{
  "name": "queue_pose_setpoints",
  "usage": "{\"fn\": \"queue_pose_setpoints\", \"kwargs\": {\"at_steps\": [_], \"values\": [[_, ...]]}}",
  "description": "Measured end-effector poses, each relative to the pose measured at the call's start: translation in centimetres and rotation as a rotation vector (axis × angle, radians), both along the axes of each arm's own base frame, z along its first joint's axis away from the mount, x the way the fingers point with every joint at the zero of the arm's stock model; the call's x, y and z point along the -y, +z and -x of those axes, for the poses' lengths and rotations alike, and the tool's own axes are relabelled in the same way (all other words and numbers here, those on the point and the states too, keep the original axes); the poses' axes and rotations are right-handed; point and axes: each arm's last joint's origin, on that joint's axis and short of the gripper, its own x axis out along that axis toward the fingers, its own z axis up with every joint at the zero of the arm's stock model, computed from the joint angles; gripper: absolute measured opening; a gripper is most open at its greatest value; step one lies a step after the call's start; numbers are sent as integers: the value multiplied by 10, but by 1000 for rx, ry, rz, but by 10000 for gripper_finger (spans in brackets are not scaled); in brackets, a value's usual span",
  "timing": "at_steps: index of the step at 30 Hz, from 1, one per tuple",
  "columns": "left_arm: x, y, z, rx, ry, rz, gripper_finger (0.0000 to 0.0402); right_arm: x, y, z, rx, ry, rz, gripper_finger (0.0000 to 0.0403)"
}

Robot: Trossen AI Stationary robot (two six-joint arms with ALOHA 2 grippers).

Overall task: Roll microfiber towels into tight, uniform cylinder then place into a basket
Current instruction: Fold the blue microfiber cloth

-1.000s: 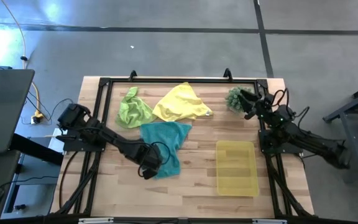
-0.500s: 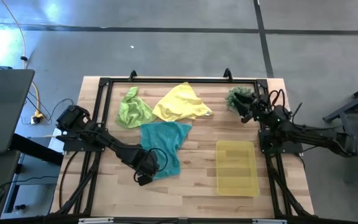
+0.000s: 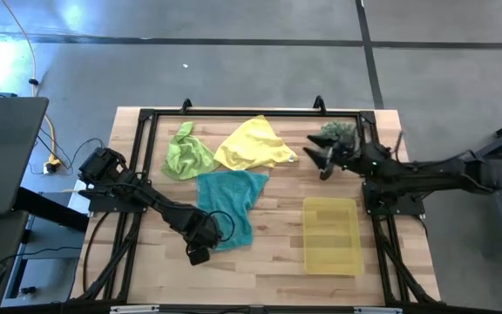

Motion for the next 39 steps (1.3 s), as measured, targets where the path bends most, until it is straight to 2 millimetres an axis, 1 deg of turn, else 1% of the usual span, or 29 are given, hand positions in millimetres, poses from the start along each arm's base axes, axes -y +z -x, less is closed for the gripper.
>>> {"fn": "queue_pose_setpoints", "kwargs": {"at_steps": [5, 8, 11, 16, 20, 22, 26, 30, 34, 39], "values": [[-1, 1, 0, 22, 4, -43, 76, 1, 1, -30, -218, 26, -31, 224], [-1, 1, 0, 22, 4, -43, 76, 2, -3, -46, -326, 37, -54, 224], [-2, 1, 0, 21, 4, -46, 76, 1, -8, -63, -397, 51, -65, 225], [-2, 1, 0, 19, 12, -47, 76, -2, -25, -88, -495, 86, -85, 224], [-2, 1, 0, 18, 56, -55, 76, -7, -41, -108, -543, 108, -156, 224], [-2, 1, 0, 17, 66, -56, 76, -9, -49, -118, -579, 119, -158, 224], [0, 9, -6, 28, 67, -53, 76, -14, -63, -142, -641, 151, -103, 224], [2, 20, -14, 78, 71, -71, 76, -20, -76, -171, -711, 229, 25, 224], [5, 30, -22, 120, 74, -65, 76, -21, -89, -194, -821, 279, 119, 224], [10, 37, -26, 153, 67, -69, 76, -15, -105, -215, -953, 270, 102, 224]]}}
